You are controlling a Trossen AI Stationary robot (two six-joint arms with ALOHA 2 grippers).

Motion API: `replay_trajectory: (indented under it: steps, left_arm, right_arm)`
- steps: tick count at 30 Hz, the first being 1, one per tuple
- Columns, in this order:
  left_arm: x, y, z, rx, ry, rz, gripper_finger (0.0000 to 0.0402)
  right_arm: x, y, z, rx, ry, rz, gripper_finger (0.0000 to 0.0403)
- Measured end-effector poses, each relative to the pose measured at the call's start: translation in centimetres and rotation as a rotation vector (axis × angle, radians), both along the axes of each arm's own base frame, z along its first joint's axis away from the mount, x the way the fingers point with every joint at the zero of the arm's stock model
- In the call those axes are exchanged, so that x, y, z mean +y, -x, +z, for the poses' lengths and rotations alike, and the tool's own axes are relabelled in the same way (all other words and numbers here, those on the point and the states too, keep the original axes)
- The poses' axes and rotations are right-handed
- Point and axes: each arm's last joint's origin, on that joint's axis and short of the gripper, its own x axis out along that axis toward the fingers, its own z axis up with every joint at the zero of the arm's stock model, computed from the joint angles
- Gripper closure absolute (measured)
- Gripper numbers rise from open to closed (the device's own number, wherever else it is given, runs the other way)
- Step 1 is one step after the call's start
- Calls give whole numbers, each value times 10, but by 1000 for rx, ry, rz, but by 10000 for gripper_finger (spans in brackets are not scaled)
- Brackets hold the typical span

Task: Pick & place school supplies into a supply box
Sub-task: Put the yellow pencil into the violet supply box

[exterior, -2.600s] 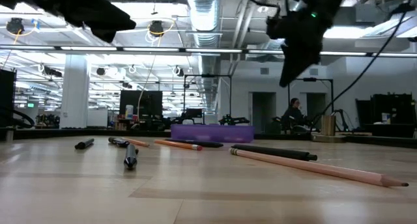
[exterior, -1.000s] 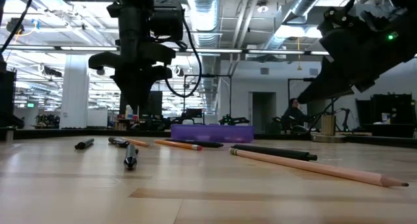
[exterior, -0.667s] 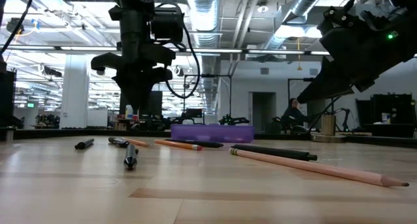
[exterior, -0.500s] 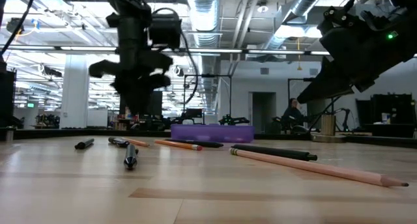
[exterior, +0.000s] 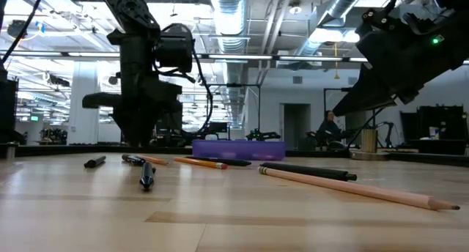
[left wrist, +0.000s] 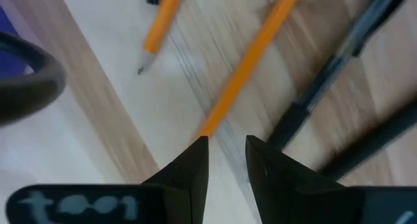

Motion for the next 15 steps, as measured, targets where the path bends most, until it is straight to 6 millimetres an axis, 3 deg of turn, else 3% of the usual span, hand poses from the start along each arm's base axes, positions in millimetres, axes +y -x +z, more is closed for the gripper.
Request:
replay_trajectory:
  steps: [15]
  left_arm:
    - [2, -2, -2, -31, -46, -21, 310]
  right_arm:
    - [1, 0, -1, 21, -36, 26, 403]
